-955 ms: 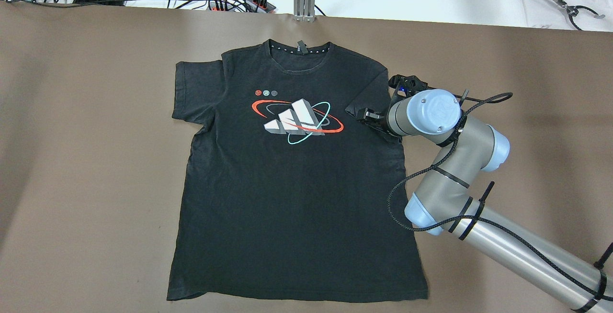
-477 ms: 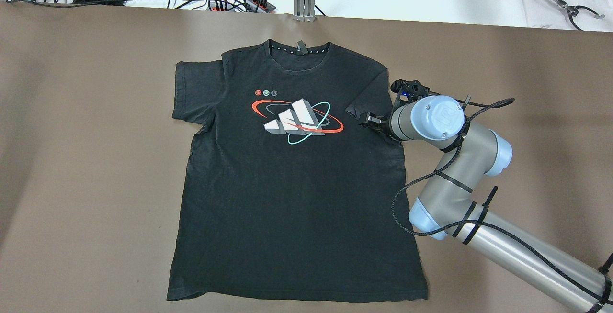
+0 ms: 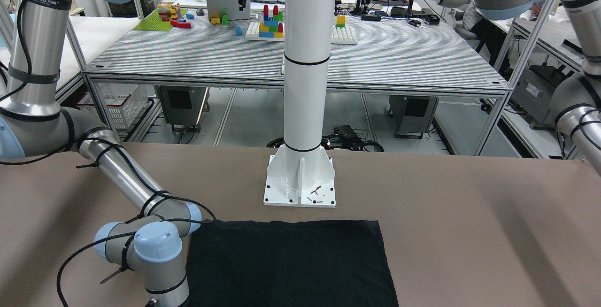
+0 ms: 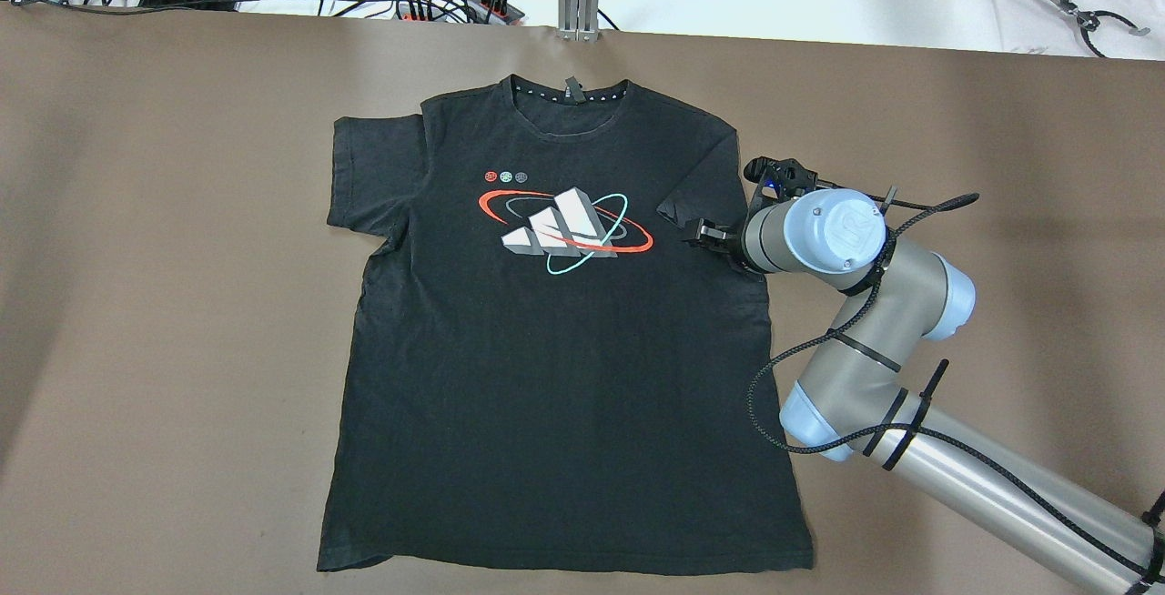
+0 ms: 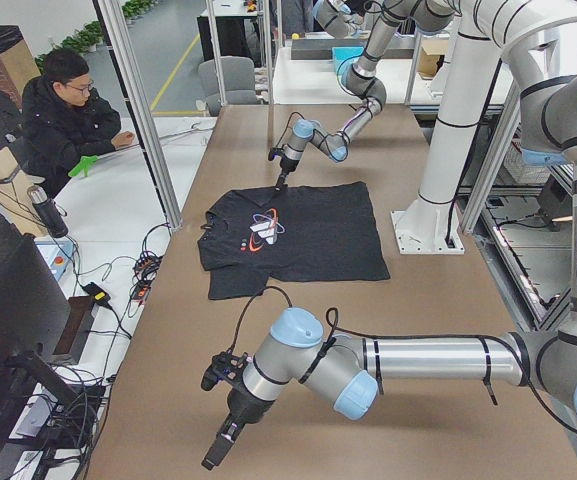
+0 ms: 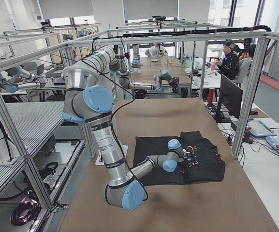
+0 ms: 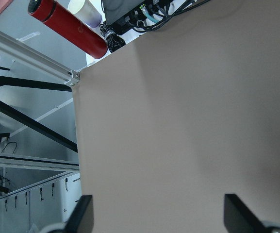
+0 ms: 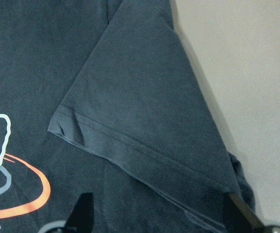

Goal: Fold clothes

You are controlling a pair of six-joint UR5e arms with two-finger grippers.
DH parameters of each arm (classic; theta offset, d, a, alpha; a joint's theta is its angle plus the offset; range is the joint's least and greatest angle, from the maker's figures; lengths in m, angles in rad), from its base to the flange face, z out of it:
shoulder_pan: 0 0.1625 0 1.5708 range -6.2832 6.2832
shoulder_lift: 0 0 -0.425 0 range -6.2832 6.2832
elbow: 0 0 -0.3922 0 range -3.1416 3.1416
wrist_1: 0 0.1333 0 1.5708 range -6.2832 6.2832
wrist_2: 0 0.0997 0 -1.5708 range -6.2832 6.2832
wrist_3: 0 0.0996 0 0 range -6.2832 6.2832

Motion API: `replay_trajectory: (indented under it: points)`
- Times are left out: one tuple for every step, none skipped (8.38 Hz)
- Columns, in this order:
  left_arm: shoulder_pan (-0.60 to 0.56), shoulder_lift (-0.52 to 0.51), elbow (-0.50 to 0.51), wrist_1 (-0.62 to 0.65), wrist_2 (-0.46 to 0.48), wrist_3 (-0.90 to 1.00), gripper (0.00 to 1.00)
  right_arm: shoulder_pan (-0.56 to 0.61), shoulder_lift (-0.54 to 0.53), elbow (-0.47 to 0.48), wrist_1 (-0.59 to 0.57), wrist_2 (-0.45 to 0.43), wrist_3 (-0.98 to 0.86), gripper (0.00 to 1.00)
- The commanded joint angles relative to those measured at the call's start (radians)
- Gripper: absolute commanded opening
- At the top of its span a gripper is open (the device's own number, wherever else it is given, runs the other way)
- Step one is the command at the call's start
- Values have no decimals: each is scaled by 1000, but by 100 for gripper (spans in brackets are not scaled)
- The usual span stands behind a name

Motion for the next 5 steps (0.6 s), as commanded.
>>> replay_trajectory:
  points:
    - [0, 0, 0, 0, 0, 0, 95, -7, -3, 2, 2, 0, 0, 94]
    - [0, 0, 0, 0, 0, 0, 94, -17, -3, 0, 4, 0, 0, 94]
    - [0, 0, 0, 0, 0, 0, 95, -19, -3, 2, 4, 0, 3, 94]
    - [0, 0, 0, 0, 0, 0, 94, -19, -5, 2, 4, 0, 3, 94]
    - [0, 0, 0, 0, 0, 0, 94, -21, -5, 2, 4, 0, 3, 94]
